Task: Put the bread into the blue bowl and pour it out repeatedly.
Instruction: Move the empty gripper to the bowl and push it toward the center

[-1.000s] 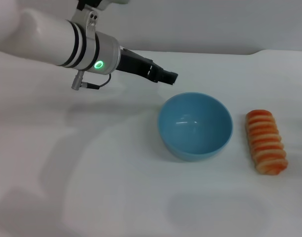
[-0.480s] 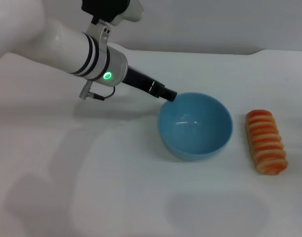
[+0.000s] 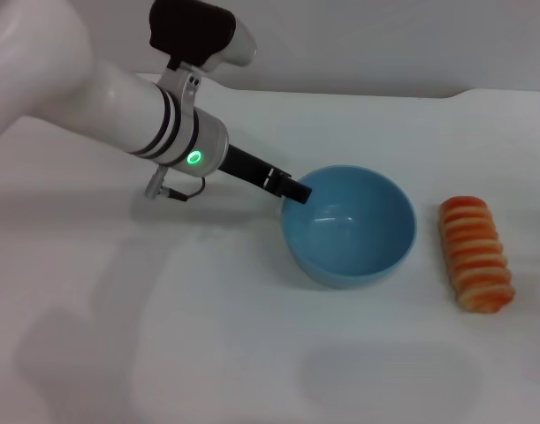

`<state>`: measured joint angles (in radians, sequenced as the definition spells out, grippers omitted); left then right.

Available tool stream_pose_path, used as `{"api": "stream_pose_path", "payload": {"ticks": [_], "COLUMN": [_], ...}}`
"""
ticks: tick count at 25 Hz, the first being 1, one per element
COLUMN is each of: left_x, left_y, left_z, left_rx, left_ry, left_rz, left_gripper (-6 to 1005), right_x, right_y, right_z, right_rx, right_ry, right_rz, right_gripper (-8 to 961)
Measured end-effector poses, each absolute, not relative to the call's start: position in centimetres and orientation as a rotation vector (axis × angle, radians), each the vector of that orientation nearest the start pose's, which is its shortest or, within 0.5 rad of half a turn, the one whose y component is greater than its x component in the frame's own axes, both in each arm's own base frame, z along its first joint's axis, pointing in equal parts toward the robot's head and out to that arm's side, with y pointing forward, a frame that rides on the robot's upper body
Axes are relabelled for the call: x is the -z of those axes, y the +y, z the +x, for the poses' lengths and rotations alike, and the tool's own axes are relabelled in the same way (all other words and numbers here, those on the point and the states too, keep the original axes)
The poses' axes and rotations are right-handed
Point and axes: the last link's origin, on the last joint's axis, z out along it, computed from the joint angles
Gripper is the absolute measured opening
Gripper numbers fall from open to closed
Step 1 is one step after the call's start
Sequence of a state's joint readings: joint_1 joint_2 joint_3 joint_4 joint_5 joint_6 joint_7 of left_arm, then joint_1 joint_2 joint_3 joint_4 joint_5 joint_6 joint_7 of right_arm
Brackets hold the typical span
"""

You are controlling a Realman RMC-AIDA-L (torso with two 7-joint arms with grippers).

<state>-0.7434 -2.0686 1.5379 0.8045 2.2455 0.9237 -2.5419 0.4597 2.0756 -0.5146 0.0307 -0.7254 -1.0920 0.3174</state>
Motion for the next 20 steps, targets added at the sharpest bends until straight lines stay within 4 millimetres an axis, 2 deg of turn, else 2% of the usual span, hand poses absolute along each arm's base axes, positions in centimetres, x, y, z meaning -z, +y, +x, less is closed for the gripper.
{"api": "stream_pose_path", "payload": {"ticks": [7,20], "left_x": [9.3,10.3], "left_y": [39.9,40.0], "left_z": [-19.6,-20.3], "left_rx": [-0.104,-0.101], "left_ry": [-1.086,-1.139], "left_rz": [-2.506,-2.475], "left_gripper": [792,786], "right_x": [-1.2,-1.2], "right_y": [32.0,32.0], "right_z": [38.3,38.3], "right_rx": [-0.630,-0.631], "right_ry": [0.808,0.809], "right_rz": [-1.376,-1.372], "right_gripper": [619,617]}}
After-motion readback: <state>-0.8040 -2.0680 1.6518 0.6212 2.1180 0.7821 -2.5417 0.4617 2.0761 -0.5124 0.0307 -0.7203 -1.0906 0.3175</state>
